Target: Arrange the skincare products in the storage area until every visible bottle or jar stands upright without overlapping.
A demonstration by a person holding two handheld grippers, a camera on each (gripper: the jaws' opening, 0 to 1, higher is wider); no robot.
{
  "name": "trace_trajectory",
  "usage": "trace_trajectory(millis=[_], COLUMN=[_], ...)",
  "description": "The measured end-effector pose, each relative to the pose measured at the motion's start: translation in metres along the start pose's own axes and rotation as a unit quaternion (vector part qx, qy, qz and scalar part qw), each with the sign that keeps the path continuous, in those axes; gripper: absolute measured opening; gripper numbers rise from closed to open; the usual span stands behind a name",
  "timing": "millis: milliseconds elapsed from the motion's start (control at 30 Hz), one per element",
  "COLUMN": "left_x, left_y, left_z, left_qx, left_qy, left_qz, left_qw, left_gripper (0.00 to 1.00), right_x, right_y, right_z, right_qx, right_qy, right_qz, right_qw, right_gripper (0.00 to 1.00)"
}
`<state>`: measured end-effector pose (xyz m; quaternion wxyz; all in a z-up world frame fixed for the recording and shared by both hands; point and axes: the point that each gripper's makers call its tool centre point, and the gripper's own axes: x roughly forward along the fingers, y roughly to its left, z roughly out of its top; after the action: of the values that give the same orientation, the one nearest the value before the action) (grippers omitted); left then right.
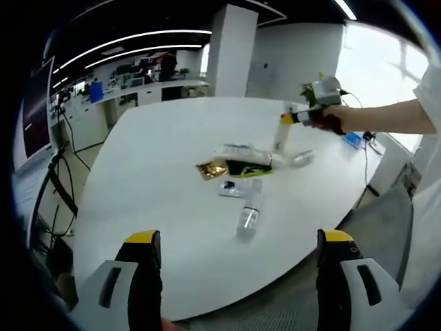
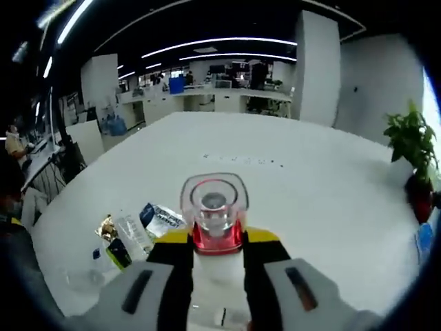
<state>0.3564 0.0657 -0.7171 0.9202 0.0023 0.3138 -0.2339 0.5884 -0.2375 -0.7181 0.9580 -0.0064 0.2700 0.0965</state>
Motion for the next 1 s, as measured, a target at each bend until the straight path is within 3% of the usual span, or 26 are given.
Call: trace_trajectory(millis=[367,467,533,1000], left_x=[0.001,0.0,0.0,0.0], left_y=[-0.001,-0.001,-0.001,-0.002], left_z=[-0.001,-0.002,-0.002,-0.002], left_qx=[0.005,0.006,0.007,0.01], left_qy=[0.0,0.0,0.0,-0.002], left_qz=[-0.001,-0.002,-0.002,-0.004], left_qw=[1.0,1.0,1.0,0.9999], left_gripper=[0.92,0.92,0.92,0.92], right_x=[-0.016,-0.02,-0.021,-0.019], right_y=[-0.009,-0.012,-0.014,-0.024], right_z=[-0.01,-0.009,-0.01,-0.009], right_qx=[0.027,-0.002,0.013,-0.003], right_qy=[-0.023,-0.033,-0.039,-0.052], right_qz=[-0.07,-0.088,-0.093,-0.106], right_qw=[0.9969,0.9956,0.9948,0.993], right_gripper=[0.27,0.27,0.27,0.28])
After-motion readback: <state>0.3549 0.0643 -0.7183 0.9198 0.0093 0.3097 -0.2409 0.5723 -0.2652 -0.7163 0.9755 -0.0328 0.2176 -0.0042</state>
